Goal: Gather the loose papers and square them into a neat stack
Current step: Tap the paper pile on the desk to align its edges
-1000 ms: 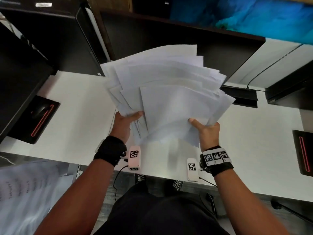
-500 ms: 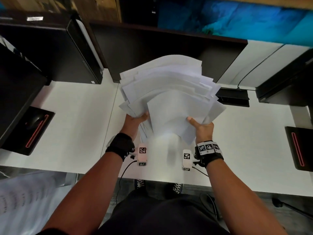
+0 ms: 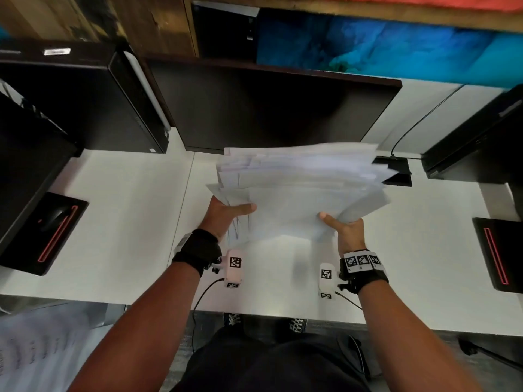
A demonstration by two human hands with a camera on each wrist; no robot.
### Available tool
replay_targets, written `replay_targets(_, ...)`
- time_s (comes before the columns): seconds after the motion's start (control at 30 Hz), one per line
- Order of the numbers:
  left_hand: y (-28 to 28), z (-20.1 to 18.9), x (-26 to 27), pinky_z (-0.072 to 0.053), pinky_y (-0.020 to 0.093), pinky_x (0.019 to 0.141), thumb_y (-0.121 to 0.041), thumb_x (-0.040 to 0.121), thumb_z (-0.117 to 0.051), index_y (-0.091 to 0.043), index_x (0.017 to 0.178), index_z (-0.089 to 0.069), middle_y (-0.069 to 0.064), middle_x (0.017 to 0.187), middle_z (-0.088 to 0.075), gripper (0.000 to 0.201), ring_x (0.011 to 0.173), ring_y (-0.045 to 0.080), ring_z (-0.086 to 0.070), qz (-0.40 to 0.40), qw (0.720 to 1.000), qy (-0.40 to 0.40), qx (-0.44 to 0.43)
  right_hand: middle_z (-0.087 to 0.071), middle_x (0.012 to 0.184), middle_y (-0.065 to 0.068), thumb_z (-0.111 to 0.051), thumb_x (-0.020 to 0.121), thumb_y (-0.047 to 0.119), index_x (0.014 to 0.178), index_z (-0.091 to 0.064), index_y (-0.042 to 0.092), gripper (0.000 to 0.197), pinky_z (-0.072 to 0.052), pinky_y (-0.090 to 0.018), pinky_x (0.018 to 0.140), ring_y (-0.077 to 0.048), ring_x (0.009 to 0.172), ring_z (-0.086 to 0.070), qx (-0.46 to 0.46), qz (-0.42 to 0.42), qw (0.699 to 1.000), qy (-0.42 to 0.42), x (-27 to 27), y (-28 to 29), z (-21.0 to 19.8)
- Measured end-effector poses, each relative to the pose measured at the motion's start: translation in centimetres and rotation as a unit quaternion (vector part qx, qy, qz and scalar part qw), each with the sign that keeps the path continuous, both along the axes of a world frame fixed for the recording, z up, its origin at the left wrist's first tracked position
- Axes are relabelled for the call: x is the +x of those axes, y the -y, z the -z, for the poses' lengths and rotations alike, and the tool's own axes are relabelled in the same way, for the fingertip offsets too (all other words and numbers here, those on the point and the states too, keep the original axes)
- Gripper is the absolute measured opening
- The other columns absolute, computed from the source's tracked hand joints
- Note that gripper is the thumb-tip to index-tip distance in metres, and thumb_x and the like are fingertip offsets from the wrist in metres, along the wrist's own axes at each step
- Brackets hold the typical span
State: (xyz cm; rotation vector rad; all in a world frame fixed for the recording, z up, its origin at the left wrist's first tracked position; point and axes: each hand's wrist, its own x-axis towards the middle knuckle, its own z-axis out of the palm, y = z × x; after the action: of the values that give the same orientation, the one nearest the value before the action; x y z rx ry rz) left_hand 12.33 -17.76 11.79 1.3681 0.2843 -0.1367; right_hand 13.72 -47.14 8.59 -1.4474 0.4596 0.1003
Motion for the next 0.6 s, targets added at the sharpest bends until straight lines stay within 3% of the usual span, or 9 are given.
replay_targets(0.07,-0.4,0.5,0.1,-0.05,0.051,0.109,0.009,0.078,-0.079,-0.015,0.12,-0.071,0.009,0.12,-0.076,0.049,0.117,0.027,-0.07,0.019,1.0,-0.014,0.001,-0.053,0.055,0.008,-0.092,0.066,0.011,0.053,-0.049,0.024,0.047,-0.048,-0.036,0.069,-0.012,0.052,-0.055,-0.035,-0.04,0.998,-0.036,0.5,0.8,0.7)
replay_targets(0.13,-0.4,0.6,0.3,-0.05,0.048,0.109,0.009,0.079,-0.079,-0.013,0.126,-0.069,0.009,0.123,-0.075,0.053,0.119,0.027,-0.069,0.035,0.999,-0.018,0.007,-0.049,0.058,-0.005,-0.098,0.059,0.027,0.052,-0.044,0.022,0.055,-0.051,-0.043,0.07,-0.02,0.056,-0.053,-0.077,-0.049,0.994,-0.056,1.2,1.5,2.0)
replay_targets(0.2,-0.2,0.5,0.5,-0.052,0.041,0.107,0.007,0.08,-0.079,-0.015,0.127,-0.068,0.007,0.123,-0.076,0.053,0.12,0.025,-0.069,0.056,0.998,-0.013,0.011,-0.056,0.066,-0.025,-0.098,0.056,0.043,0.06,-0.052,0.002,0.062,-0.058,-0.046,0.074,-0.037,0.061,-0.059,-0.109,-0.069,0.99,-0.06,1.9,1.8,2.8)
replay_targets(0.23,0.0,0.4,0.5,-0.053,0.037,0.106,0.007,0.081,-0.078,-0.017,0.125,-0.069,0.005,0.122,-0.076,0.051,0.119,0.022,-0.069,0.063,0.998,-0.012,0.01,-0.063,0.08,-0.034,-0.098,0.056,0.046,0.074,-0.057,-0.012,0.073,-0.06,-0.052,0.08,-0.048,0.072,-0.065,-0.112,-0.083,0.989,-0.058,2.2,1.7,3.0)
replay_targets(0.27,0.2,0.2,0.6,-0.054,0.035,0.104,0.008,0.081,-0.077,-0.019,0.123,-0.07,0.003,0.12,-0.077,0.05,0.117,0.02,-0.07,0.067,0.998,-0.012,0.009,-0.068,0.095,-0.036,-0.098,0.058,0.04,0.09,-0.06,-0.018,0.076,-0.059,-0.056,0.087,-0.05,0.086,-0.068,-0.108,-0.097,0.988,-0.057,2.3,1.6,2.8)
replay_targets(0.33,0.6,0.1,0.7,-0.055,0.032,0.1,0.011,0.081,-0.076,-0.021,0.12,-0.071,0.001,0.117,-0.078,0.051,0.115,0.019,-0.071,0.071,0.997,-0.006,0.006,-0.072,0.108,-0.027,-0.096,0.064,0.025,0.101,-0.067,-0.012,0.059,-0.056,-0.053,0.097,-0.036,0.101,-0.072,-0.089,-0.106,0.989,-0.048,2.3,0.9,1.1)
replay_targets(0.43,0.7,0.5,1.0,-0.056,0.036,0.1,0.012,0.078,-0.078,-0.015,0.124,-0.068,0.004,0.118,-0.078,0.054,0.114,0.023,-0.071,0.049,0.999,-0.01,0.01,-0.078,0.107,-0.007,-0.091,0.071,0.013,0.099,-0.075,0.016,0.033,-0.053,-0.05,0.102,-0.026,0.106,-0.072,-0.076,-0.102,0.991,-0.039,2.4,0.3,-0.5)
replay_targets(0.53,0.8,0.6,1.0,-0.054,0.041,0.103,0.009,0.078,-0.08,-0.018,0.121,-0.07,0.003,0.119,-0.077,0.051,0.115,0.023,-0.072,0.024,0.999,-0.016,0.014,-0.079,0.096,0.011,-0.084,0.077,-0.002,0.096,-0.072,0.025,0.035,-0.052,-0.045,0.102,-0.012,0.099,-0.074,-0.05,-0.097,0.994,-0.022,2.3,-0.1,-1.0)
replay_targets(0.6,1.0,0.9,0.9,-0.053,0.039,0.103,0.004,0.079,-0.081,-0.024,0.11,-0.073,-0.004,0.112,-0.079,0.042,0.109,0.015,-0.074,0.002,0.999,-0.019,0.031,-0.079,0.098,0.008,-0.083,0.077,-0.006,0.097,-0.073,0.025,0.039,-0.053,-0.05,0.102,-0.02,0.103,-0.073,-0.035,-0.077,0.996,-0.016,2.0,-0.6,-0.9)
